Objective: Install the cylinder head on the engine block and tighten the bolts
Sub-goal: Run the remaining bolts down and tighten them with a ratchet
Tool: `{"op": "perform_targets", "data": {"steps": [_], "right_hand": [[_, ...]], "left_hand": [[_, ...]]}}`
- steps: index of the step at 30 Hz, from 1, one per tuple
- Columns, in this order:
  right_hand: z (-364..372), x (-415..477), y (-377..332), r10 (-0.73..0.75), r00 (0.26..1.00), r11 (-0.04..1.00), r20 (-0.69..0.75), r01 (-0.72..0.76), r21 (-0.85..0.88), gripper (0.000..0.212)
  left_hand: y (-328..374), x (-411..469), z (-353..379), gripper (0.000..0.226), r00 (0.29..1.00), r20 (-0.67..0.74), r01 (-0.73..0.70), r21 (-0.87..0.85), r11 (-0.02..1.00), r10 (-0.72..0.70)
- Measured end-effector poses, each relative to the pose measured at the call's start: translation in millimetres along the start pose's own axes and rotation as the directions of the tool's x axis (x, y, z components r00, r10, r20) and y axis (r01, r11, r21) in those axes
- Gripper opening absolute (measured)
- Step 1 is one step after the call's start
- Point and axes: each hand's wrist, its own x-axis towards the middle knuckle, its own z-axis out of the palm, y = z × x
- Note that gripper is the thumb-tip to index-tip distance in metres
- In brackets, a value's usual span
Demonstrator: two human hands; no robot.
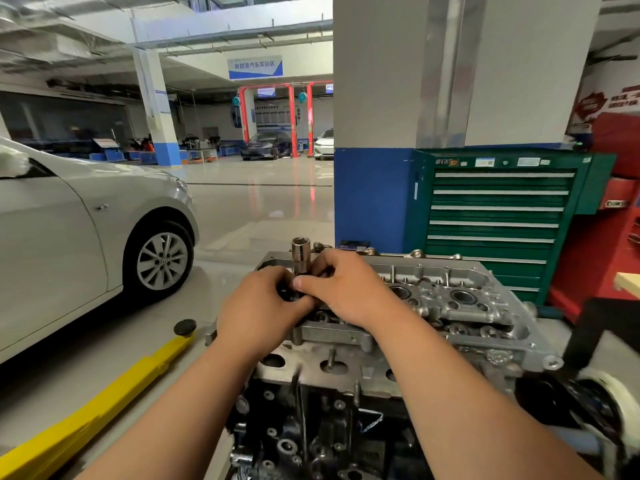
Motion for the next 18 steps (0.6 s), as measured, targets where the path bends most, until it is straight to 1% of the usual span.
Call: {"op": "perform_targets", "data": {"steps": [2,4,7,10,11,13,14,17,18], "right_hand": [[-0.2,-0.6,-0.3,-0.007,1.0,1.0,0.029,0.007,0.01,0.015],[-1.4,-2.4,-2.8,-0.021,0.996,1.0,0.087,0.019,0.02,0.01],[-2.1,-3.5,-3.3,-0.041,0.992,0.999,0.122,0.041,0.002,0.02],[-0.8,-1.1,-0.9,-0.02,0.997,0.999,0.076,0.018,0.027,0.009],[0.3,-0.6,-1.0,-0.005,0.998,1.0,0.055,0.004,0.026,0.009],[3.2,0.8,-0.5,0.009,0.999,1.0,0.037,-0.009,-0.004,0.018],[4.0,1.4,-0.4,0.009,0.999,1.0,0.044,-0.008,-0.008,0.019],[2.2,-1.8,-4.7,-0.005,0.994,1.0,0.112,0.003,0.019,0.01],[0.7,-2.8,-5.1,-0.019,0.992,1.0,0.128,0.017,0.014,0.012]], "left_hand": [[-1.9,0.2,-0.4,0.021,1.0,0.017,-0.004,-0.025,1.0,0.005],[-4.4,0.6,-3.0,0.016,0.998,0.059,-0.025,-0.09,0.996,0.031],[-5.8,0.1,-8.5,0.014,0.987,0.128,-0.072,-0.158,0.985,0.093],[-3.8,0.5,-8.1,0.014,0.991,0.104,-0.073,-0.097,0.993,0.083],[-3.1,0.4,-6.7,0.019,0.993,0.086,-0.071,-0.063,0.996,0.076],[-2.2,1.3,-4.8,0.021,0.995,0.07,-0.076,-0.023,0.997,0.077],[-1.8,1.7,-5.0,0.02,0.994,0.078,-0.077,-0.02,0.997,0.079],[-4.2,4.0,-8.9,0.012,0.985,0.149,-0.074,-0.076,0.994,0.084],[-5.1,4.1,-10.4,0.013,0.982,0.169,-0.066,-0.1,0.993,0.082]]}}
